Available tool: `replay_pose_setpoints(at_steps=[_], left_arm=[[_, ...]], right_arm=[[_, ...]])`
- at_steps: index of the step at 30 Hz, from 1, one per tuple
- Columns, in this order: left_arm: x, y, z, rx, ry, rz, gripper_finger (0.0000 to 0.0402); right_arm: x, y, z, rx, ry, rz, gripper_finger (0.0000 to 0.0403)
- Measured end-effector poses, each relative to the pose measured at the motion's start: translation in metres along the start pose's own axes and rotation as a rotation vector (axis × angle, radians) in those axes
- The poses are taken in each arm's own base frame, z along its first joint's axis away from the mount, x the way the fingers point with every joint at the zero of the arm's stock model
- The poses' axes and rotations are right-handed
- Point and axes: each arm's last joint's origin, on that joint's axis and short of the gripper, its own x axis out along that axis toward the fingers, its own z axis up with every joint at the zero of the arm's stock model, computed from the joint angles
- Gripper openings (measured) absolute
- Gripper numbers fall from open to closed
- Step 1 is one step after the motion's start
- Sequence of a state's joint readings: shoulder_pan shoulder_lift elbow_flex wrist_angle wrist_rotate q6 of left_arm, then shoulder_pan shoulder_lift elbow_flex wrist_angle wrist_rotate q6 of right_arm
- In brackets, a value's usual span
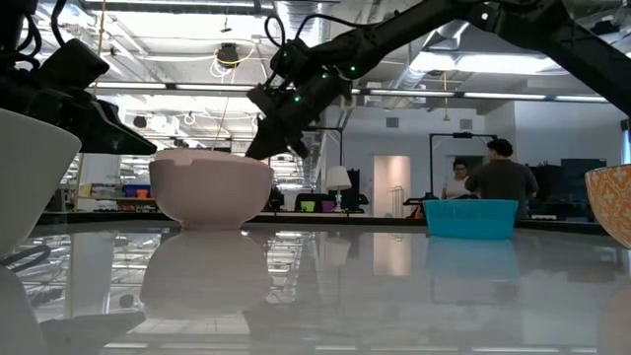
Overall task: Nest bowls inside each other
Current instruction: Stack the light orange bowl into the white bowl, then stack the gray bowl into the light orange bowl
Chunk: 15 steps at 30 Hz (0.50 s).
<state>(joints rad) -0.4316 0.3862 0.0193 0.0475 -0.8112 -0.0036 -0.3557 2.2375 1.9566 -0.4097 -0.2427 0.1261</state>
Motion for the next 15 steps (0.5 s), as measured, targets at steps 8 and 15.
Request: replay_pose_setpoints(at_steps=[8,15], left_arm=[[0.0,0.0,0.0,0.0,0.0,0.0,0.0126],[0.0,0.0,0.0,0.0,0.0,-0.001,0.0125]], right_arm=[[-0.002,0.005,-0.001,0.003,0.031,-0.007,0.0023],[-0.035,0.074,0.01,-0.118,0.023,0.087,0.0024]])
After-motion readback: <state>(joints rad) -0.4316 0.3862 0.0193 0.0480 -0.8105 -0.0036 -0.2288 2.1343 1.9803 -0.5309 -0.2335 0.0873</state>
